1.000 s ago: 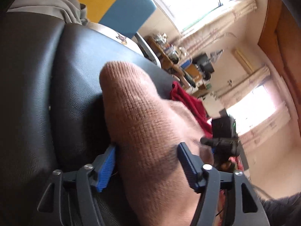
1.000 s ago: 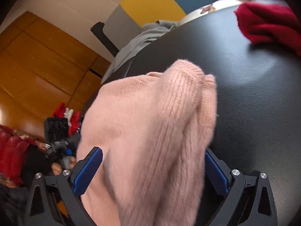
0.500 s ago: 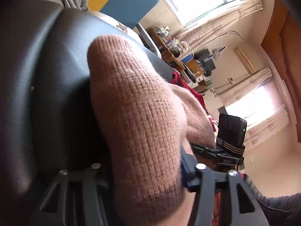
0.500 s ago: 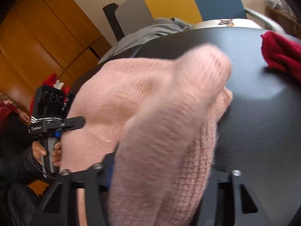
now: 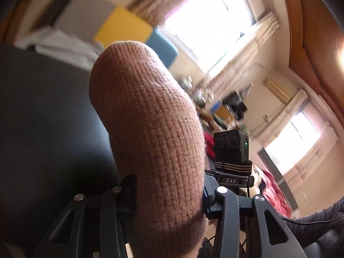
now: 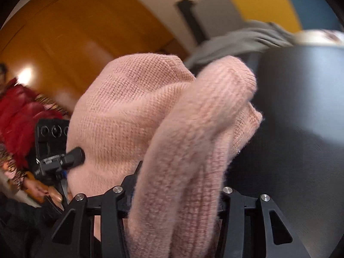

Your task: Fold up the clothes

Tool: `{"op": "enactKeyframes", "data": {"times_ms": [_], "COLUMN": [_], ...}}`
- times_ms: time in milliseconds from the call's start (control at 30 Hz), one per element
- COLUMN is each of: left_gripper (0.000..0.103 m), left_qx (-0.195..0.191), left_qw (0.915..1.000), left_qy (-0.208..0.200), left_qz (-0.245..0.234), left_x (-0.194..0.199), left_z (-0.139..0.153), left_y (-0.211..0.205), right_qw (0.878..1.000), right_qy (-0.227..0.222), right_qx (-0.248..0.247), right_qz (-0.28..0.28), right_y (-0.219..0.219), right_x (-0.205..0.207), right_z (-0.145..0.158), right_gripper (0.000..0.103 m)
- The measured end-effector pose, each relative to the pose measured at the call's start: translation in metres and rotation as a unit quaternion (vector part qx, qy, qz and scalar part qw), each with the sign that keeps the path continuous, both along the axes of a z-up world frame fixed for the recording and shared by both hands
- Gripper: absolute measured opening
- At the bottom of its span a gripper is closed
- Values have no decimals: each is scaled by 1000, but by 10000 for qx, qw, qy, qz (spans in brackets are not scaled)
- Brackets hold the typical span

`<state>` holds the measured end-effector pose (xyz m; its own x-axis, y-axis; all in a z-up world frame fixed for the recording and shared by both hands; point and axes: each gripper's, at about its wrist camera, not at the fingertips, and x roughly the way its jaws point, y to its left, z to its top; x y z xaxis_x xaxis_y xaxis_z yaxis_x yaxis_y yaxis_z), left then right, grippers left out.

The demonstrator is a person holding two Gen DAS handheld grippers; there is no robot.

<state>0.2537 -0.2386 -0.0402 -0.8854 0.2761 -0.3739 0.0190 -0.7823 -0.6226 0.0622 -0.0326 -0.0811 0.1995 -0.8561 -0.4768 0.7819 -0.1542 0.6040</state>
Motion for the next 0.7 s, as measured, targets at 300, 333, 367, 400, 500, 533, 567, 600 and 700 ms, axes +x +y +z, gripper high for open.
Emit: {"op": "enactKeyframes", "data": {"times_ms": [300, 333, 367, 400, 500, 533, 567, 600, 700], "left_gripper": [44, 44, 44, 44, 44, 44, 44, 44, 44], "left_qx": [-962, -1049, -1097, -1127, -1117, -1045, -963, -864, -240], "left_qw": [9765, 9708, 9646, 9588, 9351, 9273, 9197, 9131, 9000], "left_qy": [995, 1058, 1090, 1108, 1009, 930, 840, 646, -167], "left_qz": [1651, 1878, 2135, 2359, 3209, 3473, 3711, 3932, 4350], "left_x": [118, 130, 141, 150, 177, 184, 191, 196, 202], "left_z": [113, 126, 136, 145, 163, 163, 163, 157, 112], "left_y": [-101, -116, -131, -145, -199, -216, -233, -253, -320], "right_qw": [9822, 9794, 9764, 9733, 9651, 9637, 9622, 9629, 9665], "right_qy": [824, 898, 968, 1039, 1260, 1341, 1422, 1460, 1584], "right_qx": [-867, -916, -962, -1008, -1046, -981, -917, -772, 43], "right_qz": [1451, 1562, 1671, 1780, 2046, 2089, 2132, 2136, 2018], "right_y": [-178, -204, -229, -255, -332, -357, -383, -406, -475], "right_x": [51, 57, 64, 70, 90, 97, 104, 109, 119], "right_z": [131, 146, 160, 175, 212, 218, 224, 221, 183], "right_gripper": [48, 48, 48, 48, 48, 49, 51, 54, 55]}}
